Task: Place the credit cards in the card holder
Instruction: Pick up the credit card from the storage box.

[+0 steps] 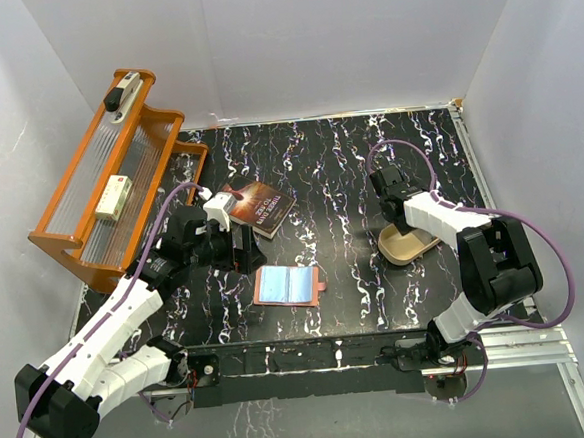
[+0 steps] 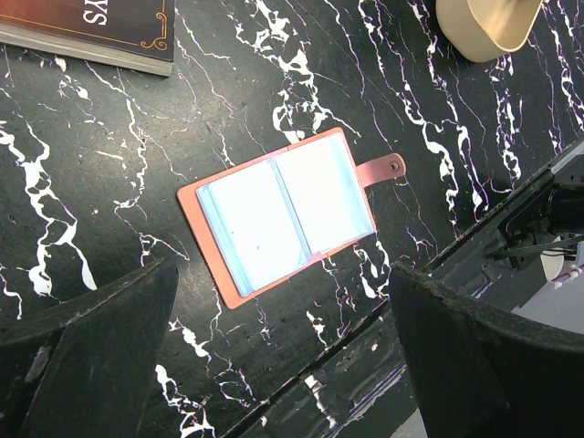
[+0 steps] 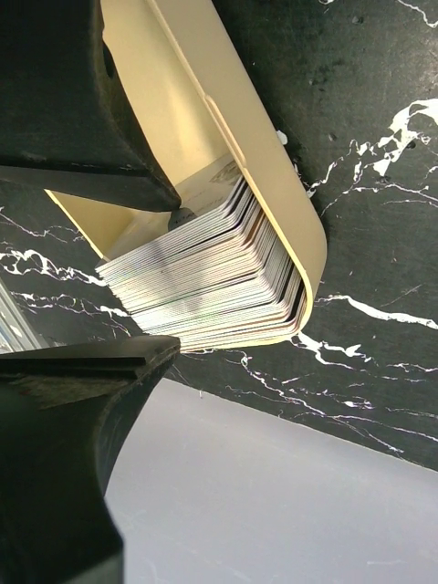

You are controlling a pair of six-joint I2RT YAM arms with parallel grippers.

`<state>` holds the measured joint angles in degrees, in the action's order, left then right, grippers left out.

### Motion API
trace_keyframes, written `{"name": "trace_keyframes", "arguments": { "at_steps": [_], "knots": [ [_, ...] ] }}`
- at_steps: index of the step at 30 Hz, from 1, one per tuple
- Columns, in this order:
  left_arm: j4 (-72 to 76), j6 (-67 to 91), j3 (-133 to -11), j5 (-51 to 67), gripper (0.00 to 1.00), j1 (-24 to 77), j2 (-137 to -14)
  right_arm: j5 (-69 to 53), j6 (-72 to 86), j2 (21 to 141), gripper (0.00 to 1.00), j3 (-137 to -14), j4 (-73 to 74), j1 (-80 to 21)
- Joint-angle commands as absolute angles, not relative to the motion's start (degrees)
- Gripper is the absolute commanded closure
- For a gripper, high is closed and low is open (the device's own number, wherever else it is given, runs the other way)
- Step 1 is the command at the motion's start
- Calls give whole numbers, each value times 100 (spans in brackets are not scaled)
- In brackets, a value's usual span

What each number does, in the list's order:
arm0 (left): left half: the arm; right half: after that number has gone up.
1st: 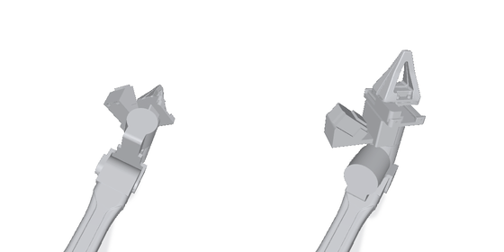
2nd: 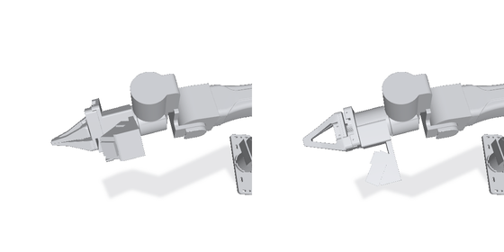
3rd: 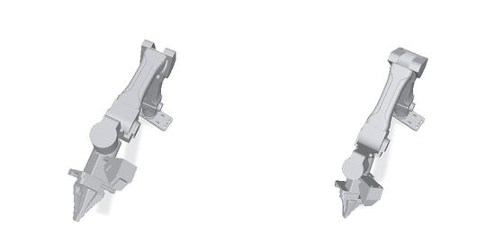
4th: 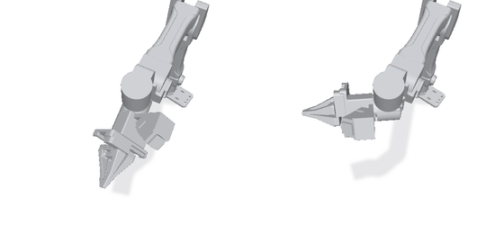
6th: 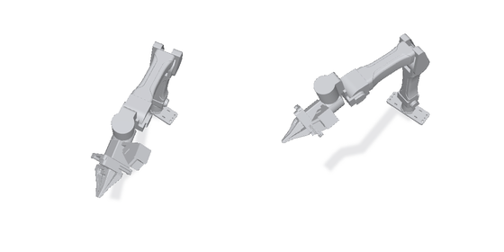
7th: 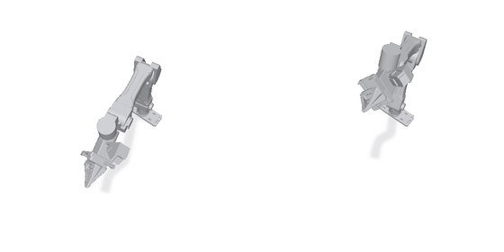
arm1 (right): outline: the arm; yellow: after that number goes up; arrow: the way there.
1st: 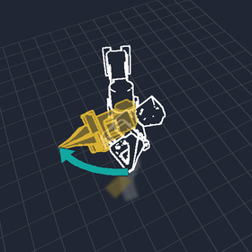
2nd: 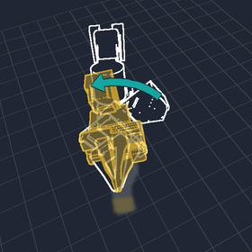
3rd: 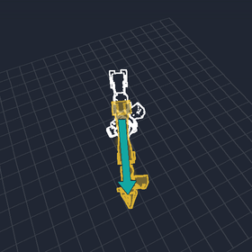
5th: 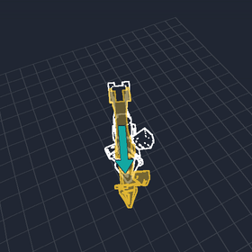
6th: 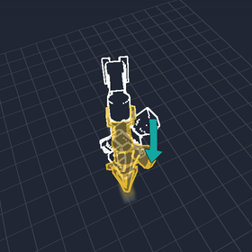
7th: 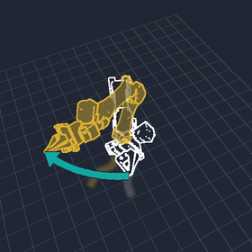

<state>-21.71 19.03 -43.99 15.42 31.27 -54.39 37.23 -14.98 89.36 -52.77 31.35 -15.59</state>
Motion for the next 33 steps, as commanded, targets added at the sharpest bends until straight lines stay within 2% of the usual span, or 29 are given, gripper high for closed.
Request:
{"name": "trace_keyframes", "arguments": {
  "at_steps": [1,12,19,25,33],
  "knots": [
    [-2289,1819,-4401,1504,1,3137,-5364,4055,-1500,8875,47,-5340,2814,-1518],
    [-2268,1819,-4401,1492,1,3136,-5341,4087,-1450,8936,58,-5445,2825,-1520],
    [-2321,1811,-4432,1455,1,3135,-5371,4093,-1522,8858,69,-5432,2747,-1517],
    [-2309,1802,-4419,1370,1,3135,-5257,3940,-1509,8851,80,-5495,2855,-1521],
    [-2329,1803,-4403,1318,1,3136,-5191,3624,-1323,8796,99,-5729,3226,-1529]
  ]
}}
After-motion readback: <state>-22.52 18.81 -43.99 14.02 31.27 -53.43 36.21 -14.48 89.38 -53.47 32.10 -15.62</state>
